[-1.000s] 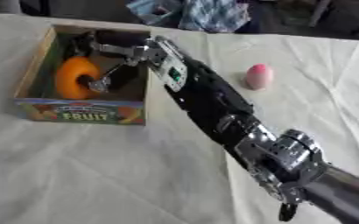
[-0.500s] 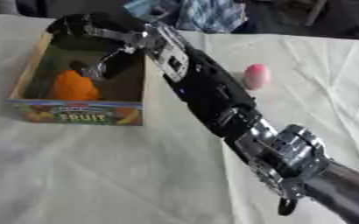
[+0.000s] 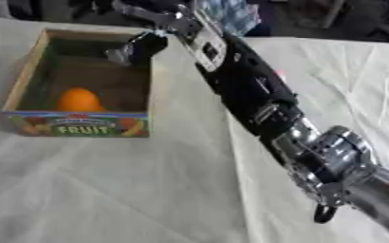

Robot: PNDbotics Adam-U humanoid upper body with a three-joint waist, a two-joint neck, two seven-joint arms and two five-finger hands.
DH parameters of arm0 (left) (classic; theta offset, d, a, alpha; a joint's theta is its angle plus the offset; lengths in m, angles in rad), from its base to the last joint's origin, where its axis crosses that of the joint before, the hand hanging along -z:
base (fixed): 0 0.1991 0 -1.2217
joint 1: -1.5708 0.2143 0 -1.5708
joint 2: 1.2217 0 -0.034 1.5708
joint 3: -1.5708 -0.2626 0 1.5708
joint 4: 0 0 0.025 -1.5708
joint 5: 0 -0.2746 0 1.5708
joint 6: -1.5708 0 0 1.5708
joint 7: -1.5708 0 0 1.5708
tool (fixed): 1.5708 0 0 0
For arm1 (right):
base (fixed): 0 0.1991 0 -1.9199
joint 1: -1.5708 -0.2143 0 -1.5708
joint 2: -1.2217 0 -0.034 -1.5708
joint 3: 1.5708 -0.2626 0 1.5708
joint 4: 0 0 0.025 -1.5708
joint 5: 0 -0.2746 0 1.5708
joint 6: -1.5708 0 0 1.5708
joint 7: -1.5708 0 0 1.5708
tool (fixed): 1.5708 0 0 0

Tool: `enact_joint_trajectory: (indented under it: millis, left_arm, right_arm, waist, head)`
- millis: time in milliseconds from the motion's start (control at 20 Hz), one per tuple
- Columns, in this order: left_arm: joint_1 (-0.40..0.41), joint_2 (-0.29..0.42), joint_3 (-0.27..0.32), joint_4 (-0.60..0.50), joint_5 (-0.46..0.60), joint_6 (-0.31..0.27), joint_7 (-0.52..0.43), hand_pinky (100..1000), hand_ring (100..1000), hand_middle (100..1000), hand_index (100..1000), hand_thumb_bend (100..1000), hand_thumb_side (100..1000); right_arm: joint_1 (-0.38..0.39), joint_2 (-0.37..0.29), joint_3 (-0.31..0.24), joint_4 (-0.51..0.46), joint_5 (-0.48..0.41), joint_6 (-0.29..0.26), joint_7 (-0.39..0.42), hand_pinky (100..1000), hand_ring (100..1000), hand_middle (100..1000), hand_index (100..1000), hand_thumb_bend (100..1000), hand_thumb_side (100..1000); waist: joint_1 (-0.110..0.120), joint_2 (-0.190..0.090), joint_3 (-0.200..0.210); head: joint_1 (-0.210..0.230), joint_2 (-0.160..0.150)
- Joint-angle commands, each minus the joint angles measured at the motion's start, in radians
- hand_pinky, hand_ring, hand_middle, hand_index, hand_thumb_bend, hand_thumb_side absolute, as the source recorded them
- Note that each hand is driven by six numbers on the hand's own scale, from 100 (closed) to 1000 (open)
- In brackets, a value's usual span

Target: Pick up objects on the table and place them in the box.

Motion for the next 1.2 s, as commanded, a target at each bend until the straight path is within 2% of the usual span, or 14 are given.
enact_joint_trajectory:
  millis: [50, 300, 650, 950, 1200]
  left_arm:
    - [0.0, 0.014, 0.016, -0.002, -0.008, 0.001, 0.012, 559, 503, 508, 703, 769, 405]
    - [0.005, 0.014, 0.024, 0.003, -0.017, 0.001, 0.022, 557, 503, 508, 703, 771, 405]
    - [0.012, 0.017, 0.032, 0.006, -0.023, -0.001, 0.031, 555, 503, 508, 703, 776, 405]
    - [0.016, 0.018, 0.038, 0.008, -0.026, -0.001, 0.039, 553, 503, 507, 703, 780, 405]
    - [0.017, 0.02, 0.041, 0.008, -0.028, -0.001, 0.042, 551, 502, 507, 703, 784, 405]
  right_arm:
    - [0.002, -0.085, -0.02, -0.027, -0.009, 0.009, -0.024, 808, 899, 896, 884, 140, 428]
    - [0.058, -0.18, -0.042, -0.023, 0.018, 0.027, -0.063, 807, 898, 894, 885, 159, 448]
    - [0.152, -0.294, -0.074, -0.001, 0.061, 0.048, -0.128, 802, 890, 880, 883, 166, 474]
    - [0.237, -0.355, -0.096, 0.037, 0.107, 0.033, -0.167, 804, 895, 883, 887, 138, 524]
    - [0.29, -0.387, -0.099, 0.059, 0.138, 0.014, -0.185, 800, 886, 869, 883, 153, 556]
  waist:
    - [0.009, -0.02, -0.014]
    - [0.015, -0.016, -0.047]
    - [0.021, -0.017, -0.074]
    - [0.021, -0.017, -0.087]
    - [0.021, -0.017, -0.093]
  head:
    - [0.016, -0.014]
    - [0.033, -0.015]
    - [0.048, -0.026]
    - [0.053, -0.031]
    - [0.057, -0.033]
